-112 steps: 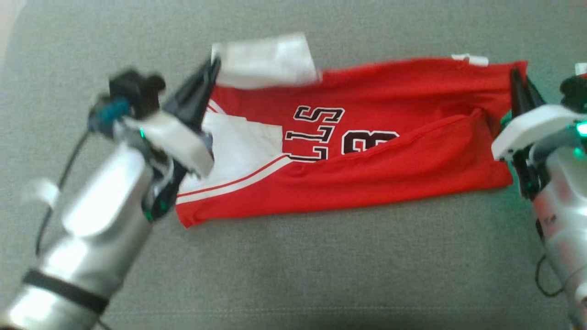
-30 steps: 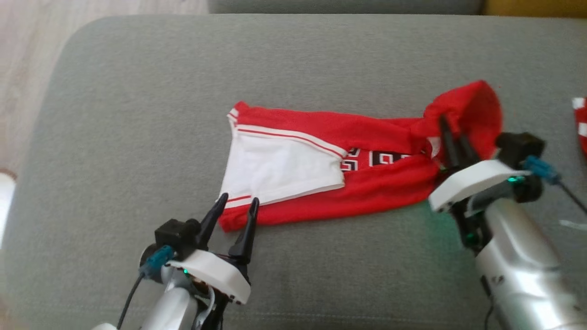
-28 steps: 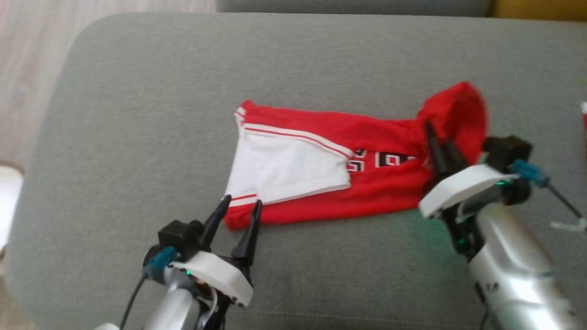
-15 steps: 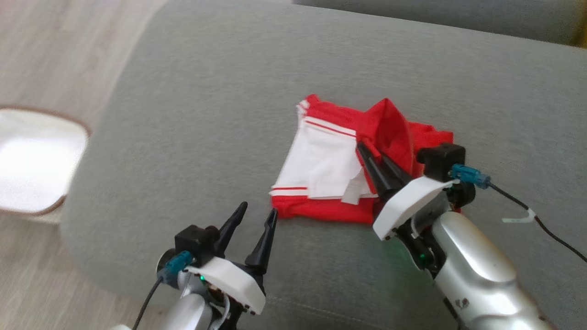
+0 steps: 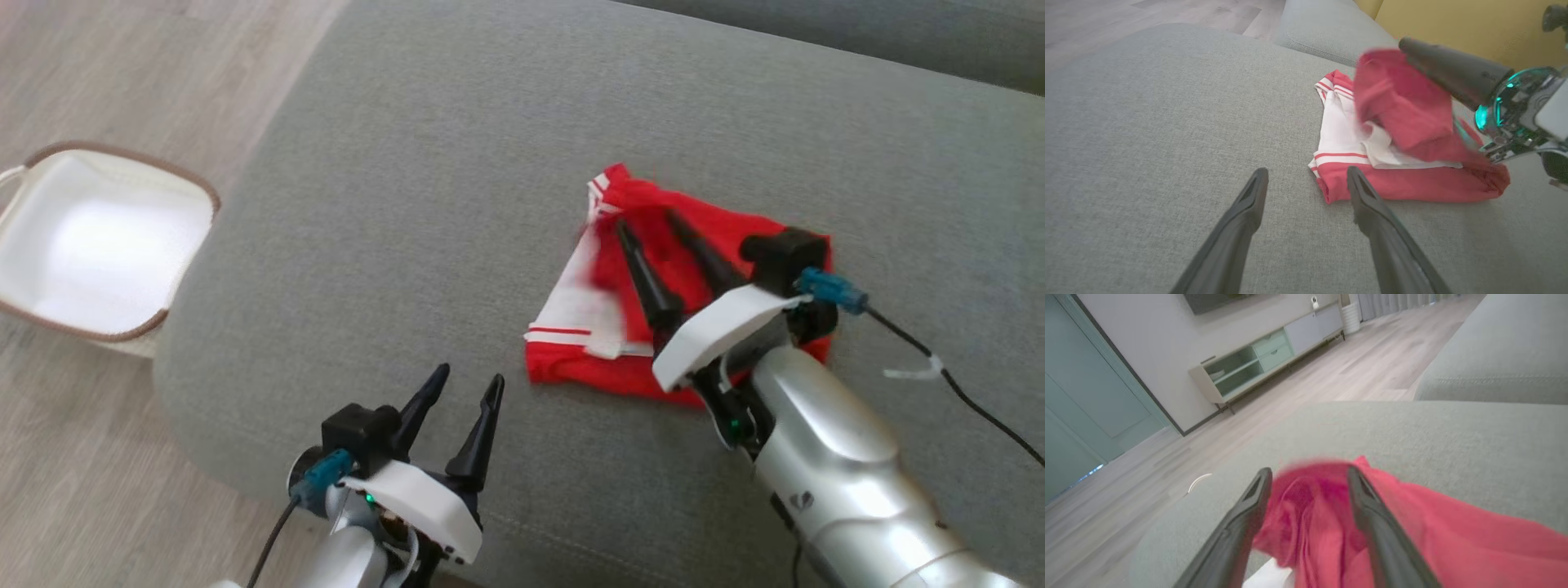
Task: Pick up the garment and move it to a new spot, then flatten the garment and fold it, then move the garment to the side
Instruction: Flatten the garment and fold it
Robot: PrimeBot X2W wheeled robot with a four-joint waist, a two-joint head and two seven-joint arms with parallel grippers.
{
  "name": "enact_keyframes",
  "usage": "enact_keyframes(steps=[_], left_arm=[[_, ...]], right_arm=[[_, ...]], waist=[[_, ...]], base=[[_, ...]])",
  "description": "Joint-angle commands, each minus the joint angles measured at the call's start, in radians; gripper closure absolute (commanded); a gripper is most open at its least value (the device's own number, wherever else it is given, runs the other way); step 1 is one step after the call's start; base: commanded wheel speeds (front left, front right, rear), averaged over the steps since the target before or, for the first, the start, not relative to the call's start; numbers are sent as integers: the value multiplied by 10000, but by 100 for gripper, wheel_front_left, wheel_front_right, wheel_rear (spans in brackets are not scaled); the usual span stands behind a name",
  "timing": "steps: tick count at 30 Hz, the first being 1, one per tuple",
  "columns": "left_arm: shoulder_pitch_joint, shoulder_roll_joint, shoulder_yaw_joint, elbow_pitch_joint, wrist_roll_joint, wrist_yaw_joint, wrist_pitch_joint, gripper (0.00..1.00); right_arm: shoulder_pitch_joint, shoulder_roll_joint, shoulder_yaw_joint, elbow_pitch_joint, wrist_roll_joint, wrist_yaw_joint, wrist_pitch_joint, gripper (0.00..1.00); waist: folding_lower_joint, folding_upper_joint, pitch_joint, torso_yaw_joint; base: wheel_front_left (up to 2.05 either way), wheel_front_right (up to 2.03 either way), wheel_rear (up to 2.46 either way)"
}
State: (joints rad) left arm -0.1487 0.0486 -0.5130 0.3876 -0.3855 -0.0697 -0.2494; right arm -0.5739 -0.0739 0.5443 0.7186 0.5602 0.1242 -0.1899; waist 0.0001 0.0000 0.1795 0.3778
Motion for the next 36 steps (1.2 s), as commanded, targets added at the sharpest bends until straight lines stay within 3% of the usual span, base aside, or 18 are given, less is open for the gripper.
enact_keyframes(steps=[1, 7, 13, 18, 36], left_arm=[[-319, 16, 309, -294, 17, 58, -124, 0], [-481, 16, 755, -387, 348, 436, -124, 0], [-667, 16, 1412, -661, 992, 944, -124, 0], [-703, 16, 1905, -792, 1522, 1300, -124, 0], [229, 16, 2918, -1026, 2612, 1832, -124, 0]], right_arm=[[-335, 227, 64, -322, 84, 65, -174, 0], [-238, 228, -1217, -554, -335, 65, -699, 0], [533, 192, -3779, -1323, -2045, 65, -715, 0], [1241, 225, -5062, -1843, -3168, 65, -716, 0], [2660, 236, -5257, -2004, -3525, 65, -718, 0]], waist=[[-1, 0, 6, -132], [-1, 0, -22, -1044], [-1, 0, 37, -2061], [-1, 0, 38, -2702], [-1, 0, -615, -3854]], base=[[0, 0, 0], [0, 0, 0], [0, 0, 0], [0, 0, 0], [0, 0, 0]])
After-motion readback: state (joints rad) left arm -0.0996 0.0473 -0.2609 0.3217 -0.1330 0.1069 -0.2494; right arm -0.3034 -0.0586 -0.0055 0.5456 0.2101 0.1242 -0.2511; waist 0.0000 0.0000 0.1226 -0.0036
